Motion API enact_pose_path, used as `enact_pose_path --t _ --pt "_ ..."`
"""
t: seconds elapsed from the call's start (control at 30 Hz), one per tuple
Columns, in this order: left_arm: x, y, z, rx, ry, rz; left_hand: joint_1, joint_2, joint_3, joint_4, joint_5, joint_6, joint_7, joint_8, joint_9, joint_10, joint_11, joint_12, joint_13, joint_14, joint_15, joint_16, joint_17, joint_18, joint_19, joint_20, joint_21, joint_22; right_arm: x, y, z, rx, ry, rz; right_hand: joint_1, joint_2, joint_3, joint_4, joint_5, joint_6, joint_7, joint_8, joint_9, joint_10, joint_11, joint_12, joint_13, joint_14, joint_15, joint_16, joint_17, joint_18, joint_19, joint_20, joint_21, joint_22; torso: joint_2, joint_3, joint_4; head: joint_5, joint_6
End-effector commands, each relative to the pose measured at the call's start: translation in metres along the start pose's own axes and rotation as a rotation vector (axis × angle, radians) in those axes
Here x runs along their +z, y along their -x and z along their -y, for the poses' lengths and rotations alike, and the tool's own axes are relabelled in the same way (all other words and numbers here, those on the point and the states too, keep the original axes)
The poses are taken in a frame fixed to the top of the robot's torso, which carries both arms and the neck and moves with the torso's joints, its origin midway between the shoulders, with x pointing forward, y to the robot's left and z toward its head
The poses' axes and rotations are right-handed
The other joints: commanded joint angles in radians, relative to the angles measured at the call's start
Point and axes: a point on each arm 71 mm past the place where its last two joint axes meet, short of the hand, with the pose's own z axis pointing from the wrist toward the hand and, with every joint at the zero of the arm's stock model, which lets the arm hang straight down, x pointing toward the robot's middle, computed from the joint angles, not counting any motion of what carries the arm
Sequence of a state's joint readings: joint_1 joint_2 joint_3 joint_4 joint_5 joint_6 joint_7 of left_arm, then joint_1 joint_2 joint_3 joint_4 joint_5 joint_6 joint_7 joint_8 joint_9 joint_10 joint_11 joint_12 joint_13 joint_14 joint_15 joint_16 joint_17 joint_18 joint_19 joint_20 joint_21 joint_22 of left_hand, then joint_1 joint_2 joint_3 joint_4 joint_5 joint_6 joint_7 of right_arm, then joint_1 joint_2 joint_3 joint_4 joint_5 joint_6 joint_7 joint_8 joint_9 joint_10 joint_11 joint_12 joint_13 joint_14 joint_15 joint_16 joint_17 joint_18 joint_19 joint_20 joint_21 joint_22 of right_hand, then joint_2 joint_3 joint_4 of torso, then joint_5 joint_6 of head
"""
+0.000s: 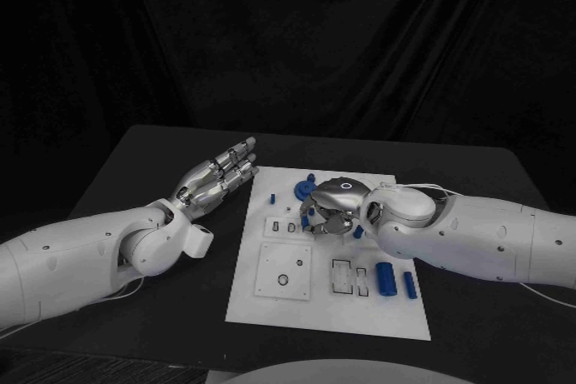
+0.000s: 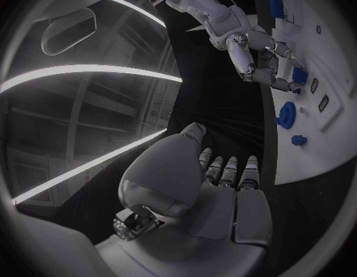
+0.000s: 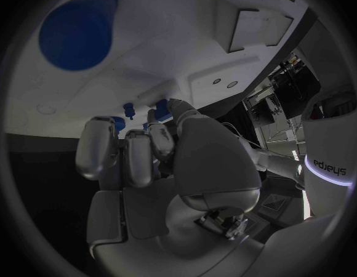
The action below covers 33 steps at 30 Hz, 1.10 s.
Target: Assemble the parts on the task board
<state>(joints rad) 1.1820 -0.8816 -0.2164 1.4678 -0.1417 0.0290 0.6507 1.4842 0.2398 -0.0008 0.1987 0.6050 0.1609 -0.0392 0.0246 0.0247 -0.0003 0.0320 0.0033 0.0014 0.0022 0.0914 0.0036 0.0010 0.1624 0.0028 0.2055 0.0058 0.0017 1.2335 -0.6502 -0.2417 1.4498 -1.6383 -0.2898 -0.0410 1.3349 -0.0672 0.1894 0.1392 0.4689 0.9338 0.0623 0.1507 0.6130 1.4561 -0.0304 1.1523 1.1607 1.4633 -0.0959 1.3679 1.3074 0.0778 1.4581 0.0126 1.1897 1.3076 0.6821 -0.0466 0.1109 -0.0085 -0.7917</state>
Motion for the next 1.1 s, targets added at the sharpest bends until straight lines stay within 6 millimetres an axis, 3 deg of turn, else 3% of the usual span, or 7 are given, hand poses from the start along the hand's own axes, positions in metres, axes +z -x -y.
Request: enact_pose_path --t 0.03,0.37,0.57,0.6,0.77,0.93,1.1 --pt "0.0006 -0.0021 0.0003 -0.011 -0.011 -0.014 -0.008 -0.001 0.007 -0.001 0.006 -0.002 0.009 0.004 0.001 0.0 0.009 -0.003 -0.001 -0.002 0.006 -0.004 -0.001 0.017 -0.001 0.008 -0.004 0.0 -0.001 -0.0067 0.0027 0.0 -0.026 -0.032 -0.002 -0.004 0.009 -0.001 -0.002 -0.007 -0.001 -0.005 -0.002 0.115 -0.004 0.419 0.41 0.069 0.001 0.004 0.076 -0.007 0.007 0.003 -0.004 0.17 0.0 0.0003 0.0009 -0.002 -0.001" --pt "0.0005 -0.0021 -0.0001 -0.012 -0.011 -0.015 -0.008 -0.001 0.007 -0.001 0.006 -0.002 0.009 0.004 0.001 0.0 0.009 -0.003 -0.001 -0.002 0.006 -0.004 -0.001 0.017 -0.001 0.008 -0.004 0.0 -0.0009 -0.0078 0.0027 0.0 -0.028 -0.036 -0.003 -0.009 0.016 -0.008 -0.011 -0.02 0.001 -0.021 -0.006 0.115 -0.002 0.419 0.41 0.069 0.003 0.004 0.076 -0.007 0.006 0.005 -0.007 0.169 0.0 -0.0007 0.0004 -0.003 -0.002" --pt "0.0006 -0.0021 -0.0005 -0.012 -0.011 -0.015 -0.009 0.0 0.008 -0.001 0.006 -0.003 0.009 0.004 0.001 0.0 0.009 -0.003 -0.001 -0.002 0.007 -0.004 -0.001 0.017 -0.001 0.008 -0.005 -0.001 -0.0008 -0.0088 0.0023 0.001 -0.026 -0.044 -0.023 -0.015 0.015 -0.015 -0.12 -0.029 0.001 -0.046 -0.007 0.115 -0.001 0.419 0.41 0.069 0.005 0.003 0.075 -0.006 0.005 0.008 -0.007 0.169 0.0 -0.0002 -0.001 -0.003 -0.002" --pt "0.0005 -0.002 -0.0005 -0.012 -0.01 -0.015 -0.009 0.0 0.008 -0.001 0.006 -0.003 0.009 0.004 0.001 0.0 0.009 -0.003 -0.001 -0.002 0.007 -0.004 -0.001 0.017 -0.001 0.008 -0.005 -0.001 -0.0008 -0.0089 0.0023 0.001 -0.026 -0.045 -0.027 -0.017 0.011 -0.018 -0.163 -0.036 0.002 -0.055 -0.008 0.115 0.0 0.419 0.41 0.069 0.005 0.002 0.074 -0.006 0.005 0.008 -0.008 0.168 0.0 -0.0002 -0.0012 -0.004 -0.003" --pt "0.0004 -0.0017 -0.0008 -0.012 -0.009 -0.014 -0.009 0.0 0.008 -0.001 0.006 -0.003 0.009 0.004 0.001 0.0 0.009 -0.003 -0.001 -0.002 0.007 -0.004 -0.001 0.017 -0.001 0.008 -0.005 -0.001 -0.0006 -0.0092 0.002 0.001 -0.025 -0.048 -0.042 -0.021 0.0 -0.018 -0.227 -0.06 0.005 -0.081 -0.018 0.115 0.003 0.419 0.41 0.068 0.007 0.0 0.073 -0.006 0.004 0.01 -0.011 0.168 -0.001 -0.0001 -0.0015 -0.004 -0.003" --pt "0.0003 -0.0016 -0.001 -0.012 -0.008 -0.014 -0.009 0.0 0.008 -0.001 0.006 -0.003 0.009 0.004 0.001 0.0 0.009 -0.003 -0.001 -0.002 0.007 -0.004 -0.001 0.017 -0.001 0.008 -0.005 -0.001 -0.0004 -0.0093 0.0016 0.001 -0.025 -0.049 -0.052 -0.023 -0.013 -0.017 -0.275 -0.093 0.006 -0.089 -0.034 0.115 0.004 0.419 0.41 0.068 0.009 -0.001 0.071 -0.005 0.004 0.011 -0.012 0.167 0.0 -0.0002 -0.001 -0.003 -0.005" --pt "0.0002 -0.0014 -0.0011 -0.012 -0.007 -0.014 -0.009 0.0 0.008 -0.001 0.006 -0.003 0.009 0.004 0.001 0.0 0.009 -0.003 -0.001 -0.002 0.007 -0.004 -0.001 0.017 -0.001 0.008 -0.005 -0.001 -0.0002 -0.0093 0.0014 0.001 -0.025 -0.049 -0.056 -0.024 -0.019 -0.015 -0.295 -0.101 0.006 -0.088 -0.041 0.115 0.004 0.419 0.41 0.068 0.009 -0.001 0.071 -0.005 0.004 0.012 -0.012 0.168 0.0 -0.0002 -0.0008 -0.004 -0.005"
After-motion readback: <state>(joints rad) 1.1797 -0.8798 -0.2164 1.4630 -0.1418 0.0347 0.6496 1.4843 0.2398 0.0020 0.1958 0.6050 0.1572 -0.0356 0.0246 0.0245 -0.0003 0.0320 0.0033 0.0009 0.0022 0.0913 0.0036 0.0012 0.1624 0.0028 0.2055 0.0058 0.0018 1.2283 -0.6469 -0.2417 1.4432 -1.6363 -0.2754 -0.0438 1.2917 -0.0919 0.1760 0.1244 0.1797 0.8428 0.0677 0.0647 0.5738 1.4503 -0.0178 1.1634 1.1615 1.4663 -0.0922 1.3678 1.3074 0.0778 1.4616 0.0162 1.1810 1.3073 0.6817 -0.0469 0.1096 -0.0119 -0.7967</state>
